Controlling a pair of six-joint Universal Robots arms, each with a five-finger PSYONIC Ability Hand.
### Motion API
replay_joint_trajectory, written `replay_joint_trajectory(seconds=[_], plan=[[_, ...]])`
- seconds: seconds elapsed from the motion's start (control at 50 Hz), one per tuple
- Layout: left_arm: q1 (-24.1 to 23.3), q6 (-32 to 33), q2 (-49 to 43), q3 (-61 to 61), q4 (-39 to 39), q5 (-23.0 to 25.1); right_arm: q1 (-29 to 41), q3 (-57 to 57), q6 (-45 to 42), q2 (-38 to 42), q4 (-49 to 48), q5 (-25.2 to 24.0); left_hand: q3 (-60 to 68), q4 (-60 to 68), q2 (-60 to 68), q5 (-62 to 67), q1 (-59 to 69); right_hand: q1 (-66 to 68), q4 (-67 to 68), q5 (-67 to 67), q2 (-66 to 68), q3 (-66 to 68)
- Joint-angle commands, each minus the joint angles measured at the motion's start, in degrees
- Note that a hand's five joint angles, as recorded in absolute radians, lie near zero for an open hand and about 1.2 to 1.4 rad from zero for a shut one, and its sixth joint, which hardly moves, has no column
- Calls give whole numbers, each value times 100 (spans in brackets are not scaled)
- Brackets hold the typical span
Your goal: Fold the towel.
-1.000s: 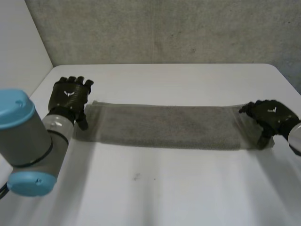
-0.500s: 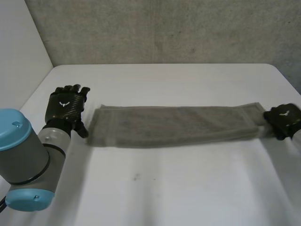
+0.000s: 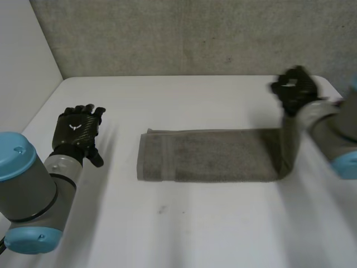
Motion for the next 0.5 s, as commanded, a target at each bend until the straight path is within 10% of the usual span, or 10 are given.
replay_joint_trajectory(seconds=[0.02, 0.28, 0.36, 0.5], plan=[[102, 0, -8, -8, 5, 0, 2220, -829, 93, 936, 1, 85, 51, 46, 59, -142, 10, 439, 322, 316, 472, 318], [154, 0, -26, -17, 5, 0, 3313, -1234, 14, 2080, 352, -697, 51, 46, 59, -142, 10, 439, 322, 316, 472, 318], [154, 0, -35, -26, 5, 0, 3235, -1200, 32, 1950, 625, -689, 51, 46, 59, -142, 10, -6561, -6678, -6684, -6528, -6682], [146, 0, -17, -17, 14, 0, 2578, -499, 811, 827, 582, -820, 51, 46, 59, -142, 10, -6561, -6678, -6684, -6528, -6682]])
